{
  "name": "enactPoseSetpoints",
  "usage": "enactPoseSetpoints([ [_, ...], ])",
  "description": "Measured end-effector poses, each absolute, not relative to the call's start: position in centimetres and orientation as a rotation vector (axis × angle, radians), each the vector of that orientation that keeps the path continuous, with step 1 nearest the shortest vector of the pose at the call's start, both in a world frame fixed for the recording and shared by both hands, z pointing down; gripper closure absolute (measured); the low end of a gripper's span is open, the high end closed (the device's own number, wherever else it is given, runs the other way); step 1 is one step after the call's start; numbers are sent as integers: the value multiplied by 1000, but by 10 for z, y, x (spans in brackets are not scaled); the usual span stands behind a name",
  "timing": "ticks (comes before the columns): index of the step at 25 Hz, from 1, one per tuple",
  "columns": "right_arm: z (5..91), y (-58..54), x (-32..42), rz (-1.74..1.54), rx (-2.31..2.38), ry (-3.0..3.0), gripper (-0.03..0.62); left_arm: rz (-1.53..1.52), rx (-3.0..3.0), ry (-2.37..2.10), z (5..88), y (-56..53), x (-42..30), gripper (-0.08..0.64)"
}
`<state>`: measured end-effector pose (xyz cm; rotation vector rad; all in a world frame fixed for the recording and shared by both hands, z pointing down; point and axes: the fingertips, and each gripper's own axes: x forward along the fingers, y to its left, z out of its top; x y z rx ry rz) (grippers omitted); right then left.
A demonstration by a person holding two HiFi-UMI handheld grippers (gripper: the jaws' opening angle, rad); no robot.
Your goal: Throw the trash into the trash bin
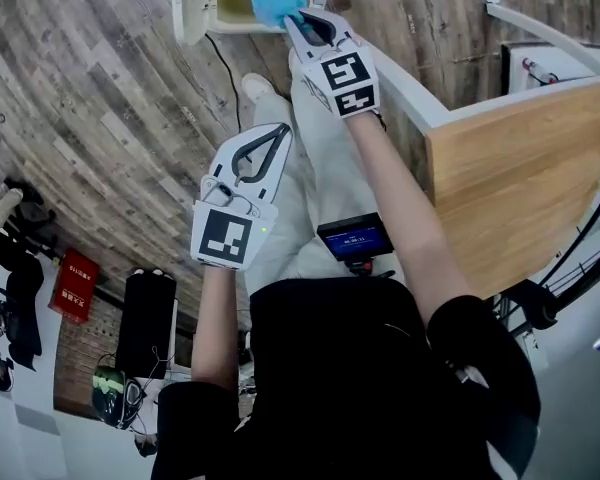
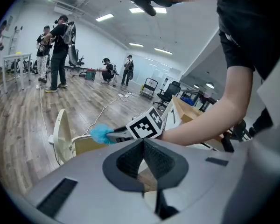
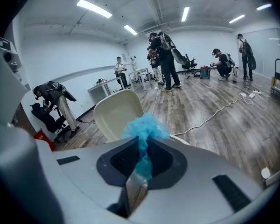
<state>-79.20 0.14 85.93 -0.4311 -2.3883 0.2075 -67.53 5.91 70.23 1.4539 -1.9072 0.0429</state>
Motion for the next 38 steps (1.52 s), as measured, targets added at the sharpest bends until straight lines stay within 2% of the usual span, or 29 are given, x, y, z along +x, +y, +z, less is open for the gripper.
enactPoseSetpoints([
  [2,866,6,-800,222,-445,-2400,561,16,1416,-1907,712,60,-687,552],
  [3,870,7,-807,224,-448,-2401,435,16,1414,-1911,714,60,-695,552],
  [4,872,8,-810,223,-453,-2395,353,17,1417,-1920,714,60,-702,552],
  [10,861,10,-804,189,-503,-2374,351,-18,1388,-1956,703,62,-703,552],
  [13,832,6,-805,187,-518,-2416,355,16,1399,-1987,691,62,-702,552],
  [14,817,4,-805,187,-521,-2437,384,33,1405,-2002,683,64,-704,552],
  [16,782,5,-806,191,-534,-2483,586,82,1433,-2041,665,70,-710,552],
  [29,479,43,-786,218,-818,-2768,594,192,1501,-2323,482,90,-755,552],
  [38,378,42,-773,110,-911,-2892,594,218,1542,-2484,395,81,-759,552],
])
